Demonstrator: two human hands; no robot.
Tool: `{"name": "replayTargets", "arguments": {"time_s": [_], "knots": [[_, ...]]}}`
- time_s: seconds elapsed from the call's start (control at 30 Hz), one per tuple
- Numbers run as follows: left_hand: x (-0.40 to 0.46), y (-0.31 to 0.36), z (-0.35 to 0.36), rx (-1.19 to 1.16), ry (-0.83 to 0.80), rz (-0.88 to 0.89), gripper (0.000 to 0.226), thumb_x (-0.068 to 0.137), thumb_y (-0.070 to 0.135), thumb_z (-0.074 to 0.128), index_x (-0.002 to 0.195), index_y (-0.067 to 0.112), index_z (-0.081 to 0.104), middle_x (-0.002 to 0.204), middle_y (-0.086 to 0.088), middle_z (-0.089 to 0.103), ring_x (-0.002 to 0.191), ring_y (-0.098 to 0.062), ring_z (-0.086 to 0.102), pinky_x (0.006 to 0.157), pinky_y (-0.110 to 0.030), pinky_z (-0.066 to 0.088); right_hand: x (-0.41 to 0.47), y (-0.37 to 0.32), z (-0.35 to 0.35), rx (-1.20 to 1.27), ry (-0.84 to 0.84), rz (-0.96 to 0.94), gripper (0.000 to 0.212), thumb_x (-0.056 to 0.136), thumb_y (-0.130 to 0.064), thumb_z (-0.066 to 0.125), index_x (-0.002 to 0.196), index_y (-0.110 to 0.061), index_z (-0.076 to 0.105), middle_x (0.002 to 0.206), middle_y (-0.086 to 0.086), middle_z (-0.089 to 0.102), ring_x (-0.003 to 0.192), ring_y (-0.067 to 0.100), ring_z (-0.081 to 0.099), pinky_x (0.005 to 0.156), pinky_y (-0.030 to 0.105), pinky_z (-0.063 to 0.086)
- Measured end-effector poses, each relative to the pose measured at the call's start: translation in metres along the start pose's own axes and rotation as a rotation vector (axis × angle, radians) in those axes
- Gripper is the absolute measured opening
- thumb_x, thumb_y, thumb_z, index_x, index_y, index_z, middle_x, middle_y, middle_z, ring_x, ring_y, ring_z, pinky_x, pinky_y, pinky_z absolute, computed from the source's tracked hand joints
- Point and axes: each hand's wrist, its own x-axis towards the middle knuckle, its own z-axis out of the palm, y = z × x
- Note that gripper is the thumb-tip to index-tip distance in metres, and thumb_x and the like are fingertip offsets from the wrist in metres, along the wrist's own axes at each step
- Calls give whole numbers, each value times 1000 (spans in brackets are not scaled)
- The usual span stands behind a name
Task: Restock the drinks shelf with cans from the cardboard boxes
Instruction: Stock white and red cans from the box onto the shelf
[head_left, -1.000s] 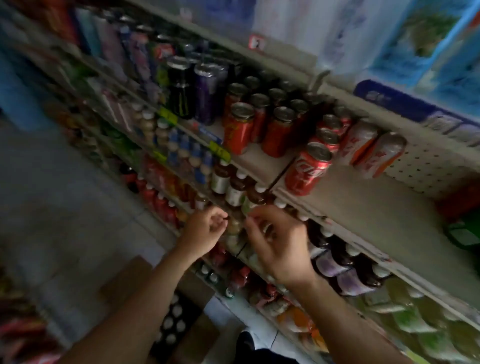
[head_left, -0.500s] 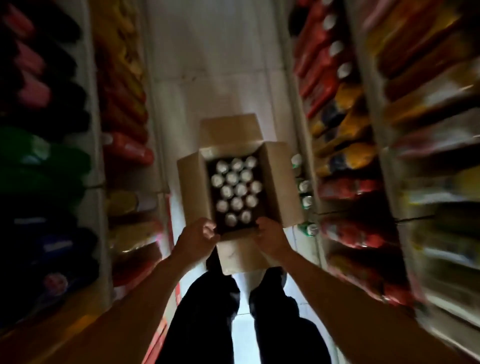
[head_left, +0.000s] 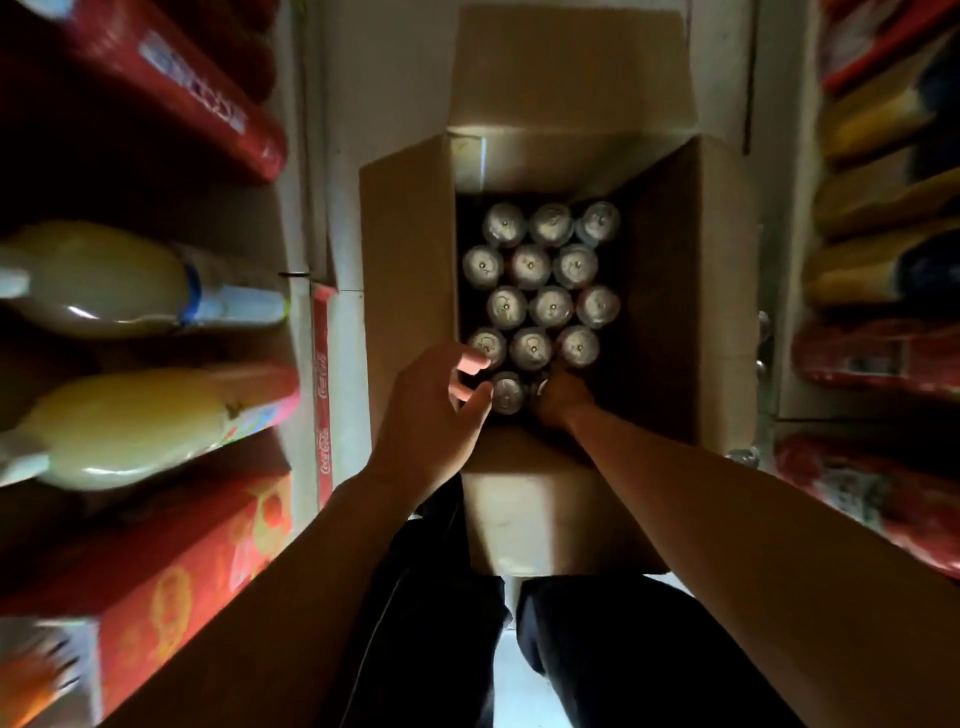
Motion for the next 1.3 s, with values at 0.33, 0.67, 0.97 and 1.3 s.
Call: {"name": "replayTargets", "arguments": {"time_s": [0.33,0.67,0.97,1.3], "knots": [[-9,29,-15,95,-177,-167,36,80,21,76,114,18,63,104,5,64,84,-11,64,81,-24,52,-91,-9,-66,369,145,95,34,78,-37,74,103,-16,70,109,12,71,98,31,68,79,36,59],[-49,312,-113,69,-489,295,75,49,26,90,117,36,59,102,11,71,91,1,67,77,-17,53,-448,-68,-323,881,226,-46,26,86,-29,72,84,-4,68,74,15,65,63,31,70,68,49,62],[-181,581,-174,-23,-324,717,53,49,23,90,90,31,56,82,15,67,74,3,63,58,-16,49,-716,-79,-410,832,998,-214,53,57,-42,91,99,-31,61,83,-13,70,74,-3,66,64,21,54],[-341,723,-110,6,-794,1095,63,64,36,89,119,30,59,109,12,71,102,-3,67,85,-34,57,-902,48,-381,951,1541,-100,68,50,-26,94,107,-31,57,89,-14,71,81,-6,67,64,11,51]]}}
